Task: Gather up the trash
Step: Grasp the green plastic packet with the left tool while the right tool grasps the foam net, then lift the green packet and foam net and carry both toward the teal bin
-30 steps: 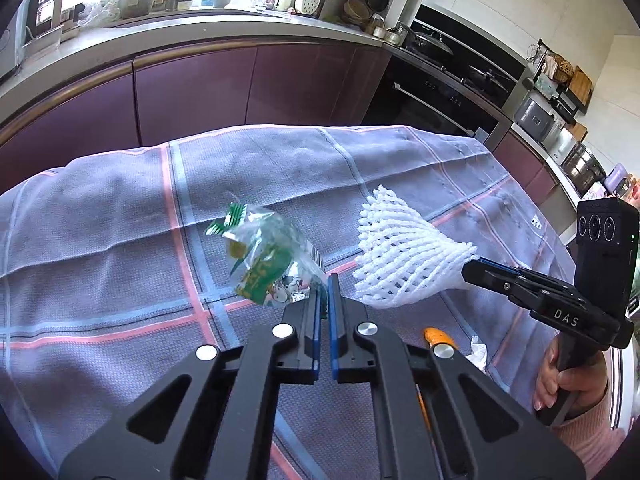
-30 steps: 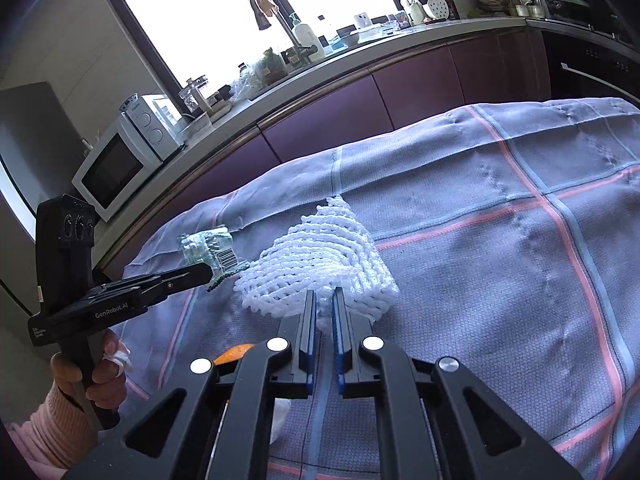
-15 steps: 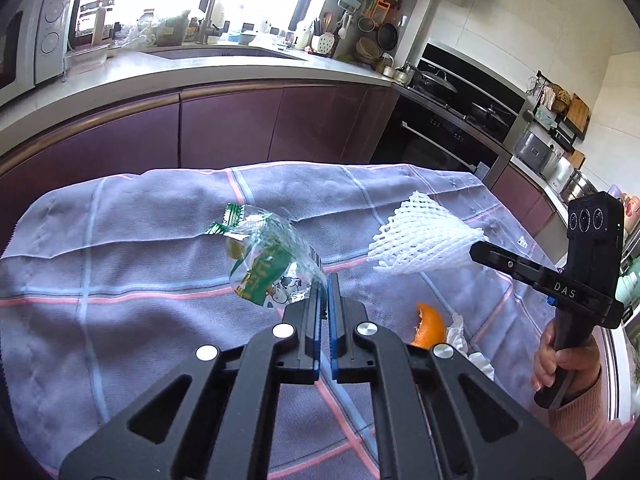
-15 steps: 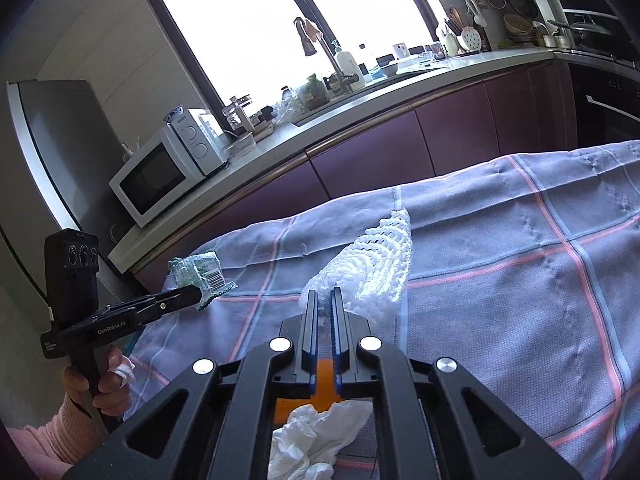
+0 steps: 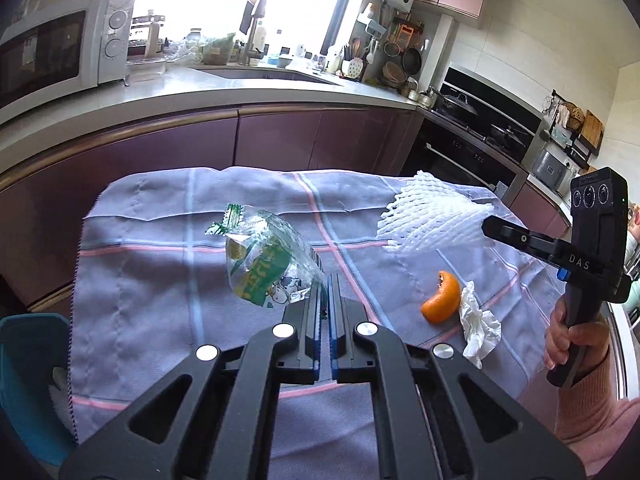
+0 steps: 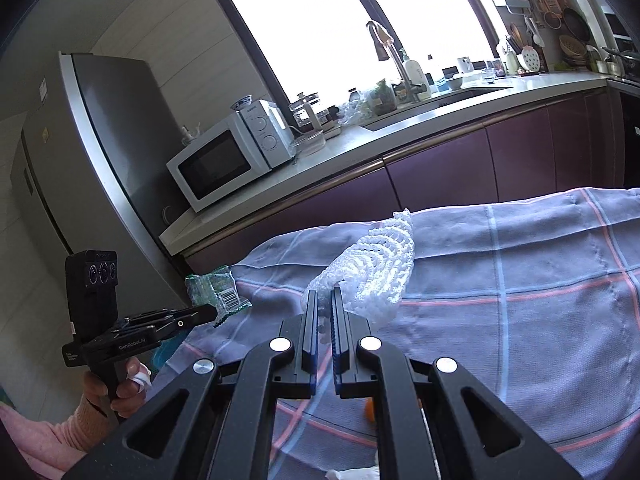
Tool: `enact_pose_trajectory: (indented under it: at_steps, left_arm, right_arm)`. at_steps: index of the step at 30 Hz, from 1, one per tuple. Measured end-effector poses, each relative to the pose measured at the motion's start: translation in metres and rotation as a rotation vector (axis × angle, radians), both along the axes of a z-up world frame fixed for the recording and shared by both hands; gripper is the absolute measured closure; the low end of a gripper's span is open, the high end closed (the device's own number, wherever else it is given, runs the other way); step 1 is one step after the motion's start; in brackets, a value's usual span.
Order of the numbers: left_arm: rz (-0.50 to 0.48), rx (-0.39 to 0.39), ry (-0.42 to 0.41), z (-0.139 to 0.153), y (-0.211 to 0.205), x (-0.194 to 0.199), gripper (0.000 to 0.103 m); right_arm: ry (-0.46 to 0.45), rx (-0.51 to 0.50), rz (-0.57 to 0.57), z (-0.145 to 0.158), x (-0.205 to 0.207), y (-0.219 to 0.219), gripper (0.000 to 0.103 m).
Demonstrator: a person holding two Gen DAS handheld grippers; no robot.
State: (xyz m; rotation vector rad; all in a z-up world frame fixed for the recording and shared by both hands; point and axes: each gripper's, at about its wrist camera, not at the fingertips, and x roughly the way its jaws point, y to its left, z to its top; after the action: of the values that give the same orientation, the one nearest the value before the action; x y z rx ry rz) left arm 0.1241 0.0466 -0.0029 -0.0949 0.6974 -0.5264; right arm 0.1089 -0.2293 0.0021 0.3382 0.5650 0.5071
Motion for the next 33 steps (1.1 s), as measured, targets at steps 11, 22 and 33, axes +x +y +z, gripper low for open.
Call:
enact_pose_trajectory:
  at_steps: [11, 22, 33]
  left_arm:
    - [0.107, -0.003, -0.045, 0.015, 0.072, -0.040, 0.100]
    - [0.228, 0.003, -0.049, 0.015, 0.133, -0.068, 0.100]
    - [0.352, 0.007, -0.045, 0.014, 0.193, -0.086, 0.100]
  right_arm:
    - [-0.016, -0.001, 0.195, 0.008, 0.005, 0.083, 0.098]
    - [-0.014, -0.029, 0.374, 0.015, 0.011, 0.167, 0.098]
    - [0.000, -0.042, 0.506, 0.016, 0.018, 0.228, 0.098]
